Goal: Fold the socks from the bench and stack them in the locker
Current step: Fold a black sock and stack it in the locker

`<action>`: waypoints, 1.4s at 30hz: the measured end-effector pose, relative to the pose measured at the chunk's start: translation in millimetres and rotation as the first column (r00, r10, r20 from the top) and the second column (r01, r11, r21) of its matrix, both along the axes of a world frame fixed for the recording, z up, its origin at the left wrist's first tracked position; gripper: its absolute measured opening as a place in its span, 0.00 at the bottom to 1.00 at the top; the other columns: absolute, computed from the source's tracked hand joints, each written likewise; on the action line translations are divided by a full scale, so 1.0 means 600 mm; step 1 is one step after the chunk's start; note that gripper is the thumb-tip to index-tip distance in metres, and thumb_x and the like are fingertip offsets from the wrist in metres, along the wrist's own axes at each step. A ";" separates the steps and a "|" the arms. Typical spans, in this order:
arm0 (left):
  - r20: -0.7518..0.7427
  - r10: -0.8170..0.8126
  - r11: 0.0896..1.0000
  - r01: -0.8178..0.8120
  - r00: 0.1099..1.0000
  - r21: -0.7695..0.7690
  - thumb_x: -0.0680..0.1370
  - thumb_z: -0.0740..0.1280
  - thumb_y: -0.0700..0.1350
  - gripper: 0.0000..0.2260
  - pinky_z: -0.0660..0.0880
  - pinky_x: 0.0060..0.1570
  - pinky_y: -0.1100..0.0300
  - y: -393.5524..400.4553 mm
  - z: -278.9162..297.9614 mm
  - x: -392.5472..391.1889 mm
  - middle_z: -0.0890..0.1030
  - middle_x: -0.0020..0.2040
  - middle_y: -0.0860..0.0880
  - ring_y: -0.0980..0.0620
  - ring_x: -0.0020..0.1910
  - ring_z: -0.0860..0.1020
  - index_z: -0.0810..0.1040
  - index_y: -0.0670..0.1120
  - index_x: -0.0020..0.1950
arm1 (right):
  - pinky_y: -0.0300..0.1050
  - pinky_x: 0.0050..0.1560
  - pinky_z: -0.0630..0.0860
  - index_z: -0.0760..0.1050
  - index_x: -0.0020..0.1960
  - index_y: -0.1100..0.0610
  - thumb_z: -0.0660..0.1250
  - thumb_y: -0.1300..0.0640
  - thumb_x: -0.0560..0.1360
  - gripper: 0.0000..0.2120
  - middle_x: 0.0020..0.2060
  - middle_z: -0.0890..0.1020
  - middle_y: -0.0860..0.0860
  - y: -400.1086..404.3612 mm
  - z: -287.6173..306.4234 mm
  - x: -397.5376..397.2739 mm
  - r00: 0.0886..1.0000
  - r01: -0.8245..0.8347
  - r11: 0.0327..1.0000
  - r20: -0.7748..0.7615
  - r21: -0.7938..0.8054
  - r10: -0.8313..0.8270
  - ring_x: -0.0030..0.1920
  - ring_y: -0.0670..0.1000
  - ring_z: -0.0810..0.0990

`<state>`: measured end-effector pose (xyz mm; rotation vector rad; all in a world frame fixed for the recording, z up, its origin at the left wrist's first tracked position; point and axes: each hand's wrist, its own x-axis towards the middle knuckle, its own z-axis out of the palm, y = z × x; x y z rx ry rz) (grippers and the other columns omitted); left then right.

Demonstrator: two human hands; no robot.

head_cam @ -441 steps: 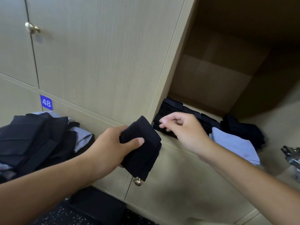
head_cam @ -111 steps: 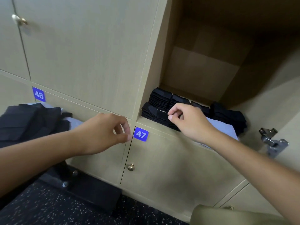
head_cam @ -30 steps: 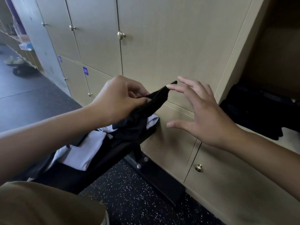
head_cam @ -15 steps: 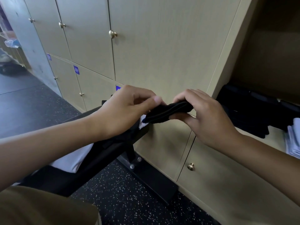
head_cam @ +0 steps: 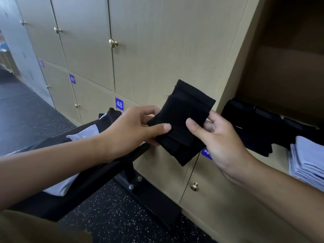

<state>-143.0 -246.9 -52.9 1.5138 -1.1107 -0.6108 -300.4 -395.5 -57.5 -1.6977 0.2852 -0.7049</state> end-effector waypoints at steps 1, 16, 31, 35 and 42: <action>-0.032 0.002 1.000 -0.001 1.000 0.001 0.78 0.71 0.43 0.08 0.84 0.48 0.56 -0.004 -0.002 -0.003 0.87 0.48 0.42 0.50 0.44 0.86 0.81 0.41 0.55 | 0.35 0.53 0.79 0.76 0.64 0.50 0.67 0.58 0.80 0.13 0.53 0.87 0.46 -0.001 0.000 -0.003 1.000 0.012 1.000 -0.011 0.006 -0.012 0.56 0.44 0.85; -0.235 -0.034 0.994 0.057 0.971 0.089 0.80 0.69 0.42 0.07 0.81 0.42 0.65 -0.060 -0.029 -0.034 0.88 0.49 0.44 0.50 0.46 0.84 0.85 0.44 0.56 | 0.53 0.51 0.81 0.74 0.62 0.53 0.64 0.52 0.83 0.10 0.50 0.85 0.56 -0.057 -0.005 -0.048 0.907 0.416 0.909 -0.055 -0.029 -0.417 0.49 0.54 0.84; -0.554 0.108 0.991 -0.047 0.825 0.122 0.78 0.71 0.47 0.12 0.73 0.36 0.59 -0.057 -0.021 -0.019 0.80 0.45 0.41 0.47 0.40 0.75 0.86 0.39 0.51 | 0.43 0.64 0.77 0.80 0.56 0.53 0.75 0.45 0.72 0.17 0.61 0.83 0.41 -0.045 0.012 -0.097 0.989 0.091 0.750 -0.027 -0.655 -0.144 0.63 0.40 0.80; -0.503 0.017 0.993 0.046 0.864 0.113 0.71 0.79 0.50 0.23 0.76 0.59 0.48 -0.047 -0.020 -0.015 0.82 0.59 0.33 0.39 0.56 0.81 0.83 0.38 0.60 | 0.43 0.64 0.77 0.80 0.59 0.54 0.66 0.45 0.80 0.16 0.60 0.83 0.41 -0.041 0.007 -0.096 0.993 0.058 0.737 -0.037 -0.673 -0.112 0.64 0.41 0.79; -0.351 0.016 0.994 0.024 0.936 0.110 0.73 0.75 0.39 0.14 0.81 0.59 0.48 -0.041 -0.008 -0.020 0.87 0.53 0.41 0.42 0.54 0.86 0.84 0.41 0.58 | 0.27 0.64 0.65 0.79 0.60 0.48 0.70 0.51 0.79 0.10 0.61 0.80 0.38 -0.041 -0.001 -0.081 0.967 0.082 0.590 -0.080 -0.803 -0.243 0.67 0.37 0.72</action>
